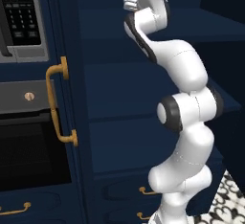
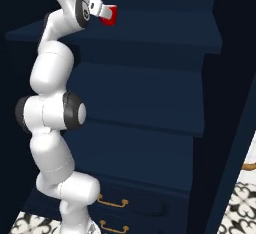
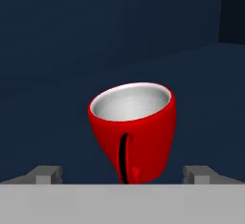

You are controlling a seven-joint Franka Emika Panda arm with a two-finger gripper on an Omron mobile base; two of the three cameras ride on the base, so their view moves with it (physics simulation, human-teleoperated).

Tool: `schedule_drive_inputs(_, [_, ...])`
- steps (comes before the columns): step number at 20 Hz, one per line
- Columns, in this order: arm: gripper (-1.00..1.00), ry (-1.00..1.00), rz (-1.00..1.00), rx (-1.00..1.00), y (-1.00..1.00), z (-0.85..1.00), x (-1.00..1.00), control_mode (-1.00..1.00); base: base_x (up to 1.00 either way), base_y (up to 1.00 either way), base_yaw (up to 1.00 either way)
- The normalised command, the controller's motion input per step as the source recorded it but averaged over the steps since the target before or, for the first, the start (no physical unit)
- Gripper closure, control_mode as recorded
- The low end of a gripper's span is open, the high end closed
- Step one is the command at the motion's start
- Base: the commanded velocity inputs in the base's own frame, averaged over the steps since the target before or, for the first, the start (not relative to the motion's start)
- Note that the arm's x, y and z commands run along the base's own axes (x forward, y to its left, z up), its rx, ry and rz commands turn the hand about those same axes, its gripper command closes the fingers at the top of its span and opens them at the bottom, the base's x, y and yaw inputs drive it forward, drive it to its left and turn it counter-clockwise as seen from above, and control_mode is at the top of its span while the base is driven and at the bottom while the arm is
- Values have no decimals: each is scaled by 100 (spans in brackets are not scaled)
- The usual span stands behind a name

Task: Gather all objects into one cabinet and sort the glasses and bowls to opposite sides.

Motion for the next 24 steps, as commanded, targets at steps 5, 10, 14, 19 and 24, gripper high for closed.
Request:
schedule_drive_inputs(5, [-100, 3, 0, 0, 0, -1, 37, -100, 0, 0, 0])
schedule_drive_inputs(10, [-100, 2, 0, 0, 0, -2, 23, -100, 0, 0, 0])
schedule_drive_inputs(14, [-100, 0, 0, 0, 0, 0, 0, -100, 0, 0, 0])
schedule_drive_inputs(19, [100, 0, 0, 6, 1, -1, 0, -100, 0, 0, 0])
schedule_drive_inputs(24, [100, 0, 0, 1, 0, -6, -5, -100, 0, 0, 0])
